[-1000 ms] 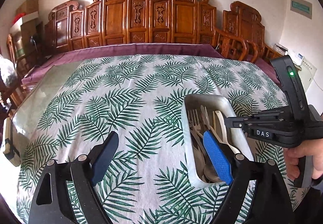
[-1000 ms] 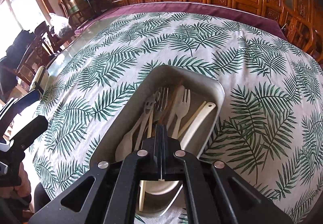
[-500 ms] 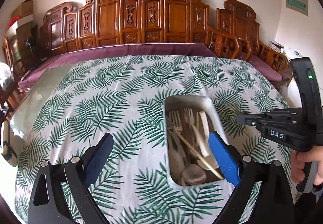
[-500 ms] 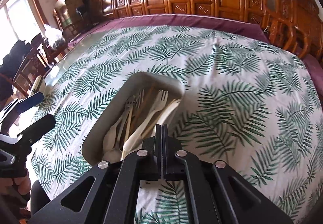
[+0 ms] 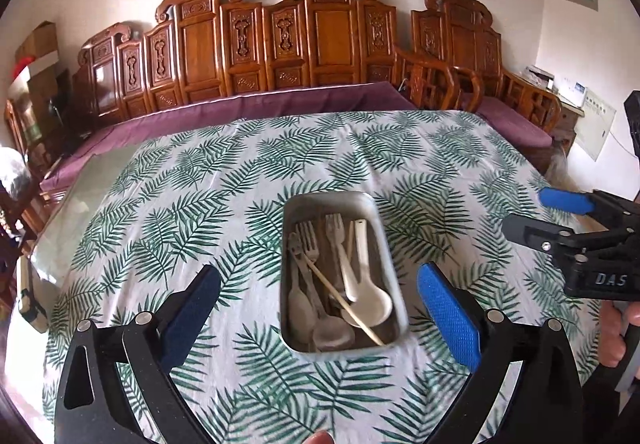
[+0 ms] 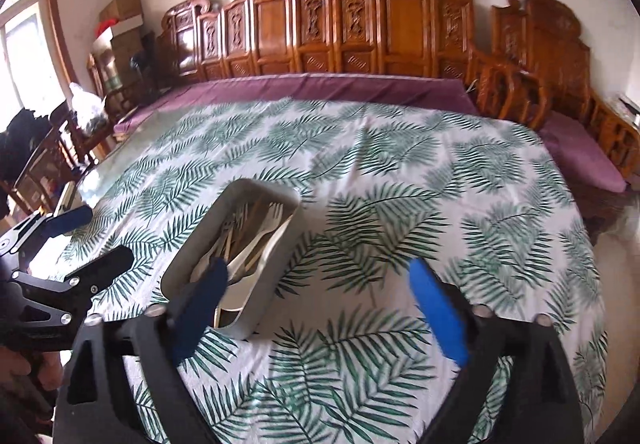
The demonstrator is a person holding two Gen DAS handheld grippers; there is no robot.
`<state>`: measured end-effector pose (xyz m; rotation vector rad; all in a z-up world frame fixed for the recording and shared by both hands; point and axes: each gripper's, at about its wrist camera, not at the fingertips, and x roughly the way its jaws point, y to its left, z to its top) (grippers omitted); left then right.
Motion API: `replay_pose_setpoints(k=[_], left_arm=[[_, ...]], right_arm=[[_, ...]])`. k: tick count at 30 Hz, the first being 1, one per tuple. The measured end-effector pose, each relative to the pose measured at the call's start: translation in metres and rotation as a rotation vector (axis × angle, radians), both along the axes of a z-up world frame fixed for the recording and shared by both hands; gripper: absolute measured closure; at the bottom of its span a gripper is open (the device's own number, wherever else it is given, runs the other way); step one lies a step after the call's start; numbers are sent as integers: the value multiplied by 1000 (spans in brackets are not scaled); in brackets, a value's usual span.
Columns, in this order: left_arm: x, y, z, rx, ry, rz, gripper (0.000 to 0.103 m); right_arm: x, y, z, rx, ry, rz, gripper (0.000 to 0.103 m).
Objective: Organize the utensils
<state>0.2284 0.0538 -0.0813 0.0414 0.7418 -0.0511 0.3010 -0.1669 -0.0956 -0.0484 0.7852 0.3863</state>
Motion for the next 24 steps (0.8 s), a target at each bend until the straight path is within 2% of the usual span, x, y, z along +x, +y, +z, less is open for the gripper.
replay_pose_setpoints(k=[1, 6, 17, 24], left_arm=[[-4, -3, 2, -2, -1, -2, 8], [-20, -14, 9, -7, 14, -1, 8], [-78, -37, 20, 2, -26, 4, 8], [-125, -46, 46, 1, -92, 19, 8]], right_arm=[[-6, -6, 4, -1, -12, -12, 3], [-30, -24, 13, -3, -39, -46, 3], [-100, -56, 23, 14, -97, -82, 3], [-152, -75, 48, 50, -172, -99, 3]])
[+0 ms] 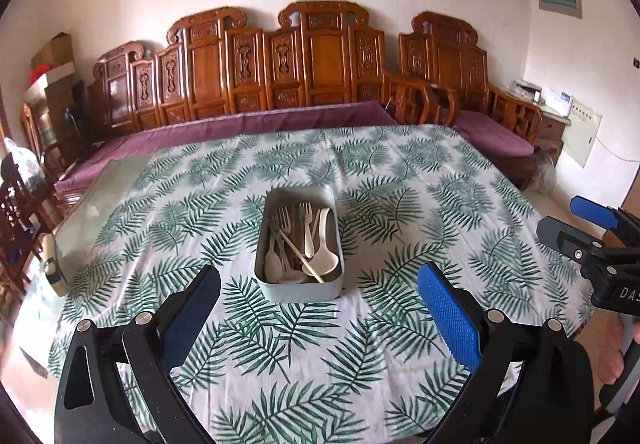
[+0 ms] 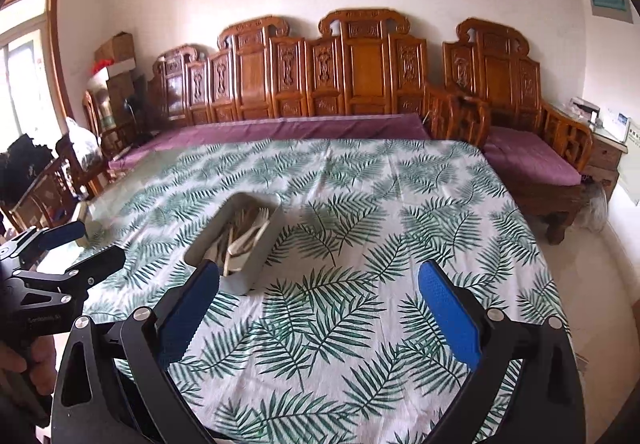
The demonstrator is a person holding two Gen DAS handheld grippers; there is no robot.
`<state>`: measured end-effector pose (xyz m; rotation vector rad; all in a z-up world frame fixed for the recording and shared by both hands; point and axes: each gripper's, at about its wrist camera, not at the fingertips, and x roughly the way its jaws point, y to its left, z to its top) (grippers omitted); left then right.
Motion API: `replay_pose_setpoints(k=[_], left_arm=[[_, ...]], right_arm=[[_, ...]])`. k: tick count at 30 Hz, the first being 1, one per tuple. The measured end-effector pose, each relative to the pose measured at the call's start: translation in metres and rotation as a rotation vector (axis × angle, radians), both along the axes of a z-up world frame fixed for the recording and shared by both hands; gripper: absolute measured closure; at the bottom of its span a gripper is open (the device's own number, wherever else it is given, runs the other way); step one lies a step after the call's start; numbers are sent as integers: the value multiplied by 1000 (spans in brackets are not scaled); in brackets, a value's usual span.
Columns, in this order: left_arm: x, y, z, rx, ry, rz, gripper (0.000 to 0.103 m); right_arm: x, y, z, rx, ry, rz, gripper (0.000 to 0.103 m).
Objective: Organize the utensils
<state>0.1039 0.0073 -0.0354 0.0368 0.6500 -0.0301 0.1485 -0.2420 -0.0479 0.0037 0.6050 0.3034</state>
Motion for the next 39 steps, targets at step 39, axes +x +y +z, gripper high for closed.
replay_pose_setpoints(k=[39], left_arm=[[-88, -16, 92, -7, -211, 21, 8]], right_arm=[[-99, -22, 97, 60, -246, -24, 3]])
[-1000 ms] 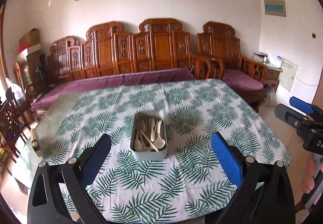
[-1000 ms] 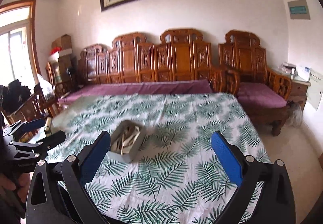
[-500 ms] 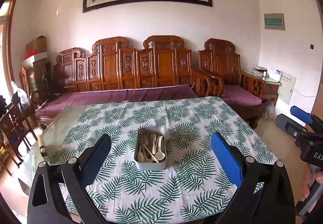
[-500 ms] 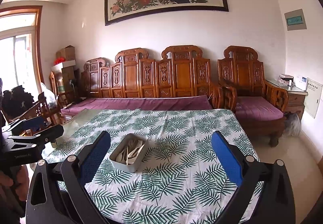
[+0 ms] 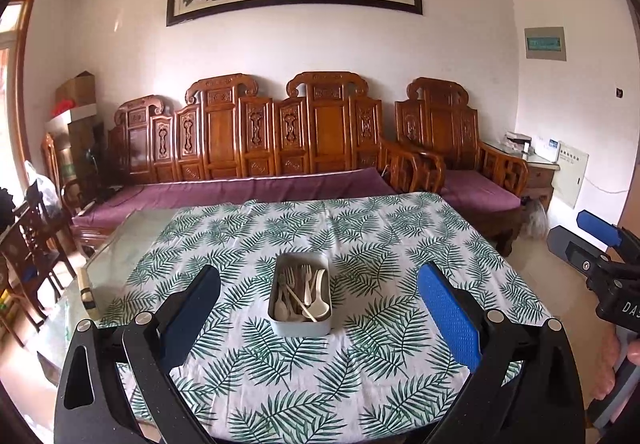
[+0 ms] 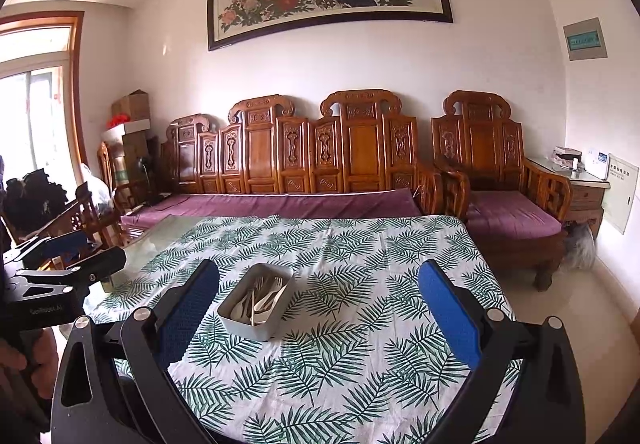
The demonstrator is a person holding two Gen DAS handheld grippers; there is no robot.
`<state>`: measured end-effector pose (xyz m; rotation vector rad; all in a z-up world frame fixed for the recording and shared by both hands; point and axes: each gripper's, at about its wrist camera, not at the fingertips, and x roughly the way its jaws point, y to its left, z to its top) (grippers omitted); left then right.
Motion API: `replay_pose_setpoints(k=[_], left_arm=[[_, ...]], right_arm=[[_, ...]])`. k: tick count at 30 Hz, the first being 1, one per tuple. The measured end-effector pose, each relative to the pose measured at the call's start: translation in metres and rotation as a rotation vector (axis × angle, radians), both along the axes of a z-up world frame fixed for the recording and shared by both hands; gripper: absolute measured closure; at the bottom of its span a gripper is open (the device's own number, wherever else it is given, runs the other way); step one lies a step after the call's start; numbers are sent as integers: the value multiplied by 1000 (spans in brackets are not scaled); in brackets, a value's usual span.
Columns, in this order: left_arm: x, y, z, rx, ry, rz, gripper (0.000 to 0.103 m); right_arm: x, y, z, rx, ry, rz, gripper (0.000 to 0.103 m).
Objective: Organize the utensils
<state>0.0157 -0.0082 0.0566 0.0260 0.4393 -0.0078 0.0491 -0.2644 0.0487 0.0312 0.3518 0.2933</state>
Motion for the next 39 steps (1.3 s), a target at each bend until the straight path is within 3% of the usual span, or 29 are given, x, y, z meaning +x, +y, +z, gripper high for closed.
replay_pose_setpoints(k=[39], left_arm=[[-3, 1, -1, -8, -11, 5, 8]], right_arm=[[0, 2, -4, 4, 3, 4, 3]])
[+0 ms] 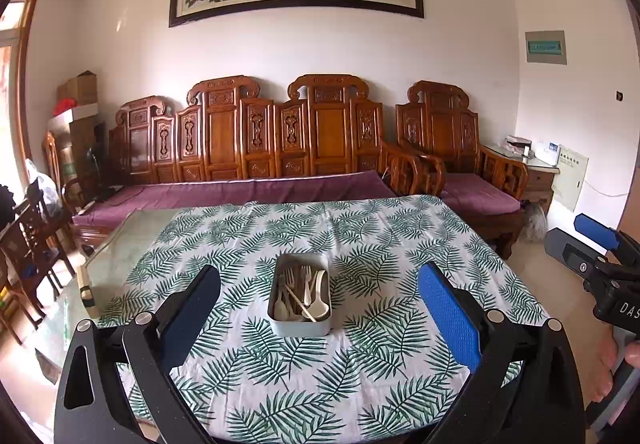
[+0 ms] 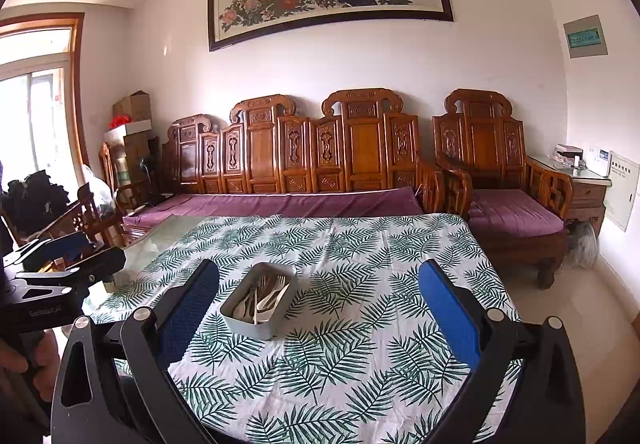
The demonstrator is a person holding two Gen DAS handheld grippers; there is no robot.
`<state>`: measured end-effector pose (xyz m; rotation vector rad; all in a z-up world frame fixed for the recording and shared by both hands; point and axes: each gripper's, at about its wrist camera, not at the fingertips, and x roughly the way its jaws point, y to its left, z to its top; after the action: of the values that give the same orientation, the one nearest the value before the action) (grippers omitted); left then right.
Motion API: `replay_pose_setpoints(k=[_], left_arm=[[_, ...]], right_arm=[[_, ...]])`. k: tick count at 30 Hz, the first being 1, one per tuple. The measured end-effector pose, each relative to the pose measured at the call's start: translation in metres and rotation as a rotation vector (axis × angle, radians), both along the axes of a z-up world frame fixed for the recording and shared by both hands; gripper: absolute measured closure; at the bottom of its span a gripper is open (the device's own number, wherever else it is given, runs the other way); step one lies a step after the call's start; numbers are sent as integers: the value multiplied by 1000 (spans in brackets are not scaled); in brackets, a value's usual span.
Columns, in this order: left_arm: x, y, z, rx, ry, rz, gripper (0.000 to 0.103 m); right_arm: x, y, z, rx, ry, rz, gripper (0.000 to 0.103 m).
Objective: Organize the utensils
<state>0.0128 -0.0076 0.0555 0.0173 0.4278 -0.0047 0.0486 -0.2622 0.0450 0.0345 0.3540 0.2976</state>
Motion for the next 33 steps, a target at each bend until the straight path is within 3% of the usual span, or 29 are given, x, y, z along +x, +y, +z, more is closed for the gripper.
replay_pose_setpoints(k=[33], left_arm=[[-1, -4, -2, -1, 3, 1, 8]], right_arm=[[-2, 5, 2, 4, 1, 5, 3]])
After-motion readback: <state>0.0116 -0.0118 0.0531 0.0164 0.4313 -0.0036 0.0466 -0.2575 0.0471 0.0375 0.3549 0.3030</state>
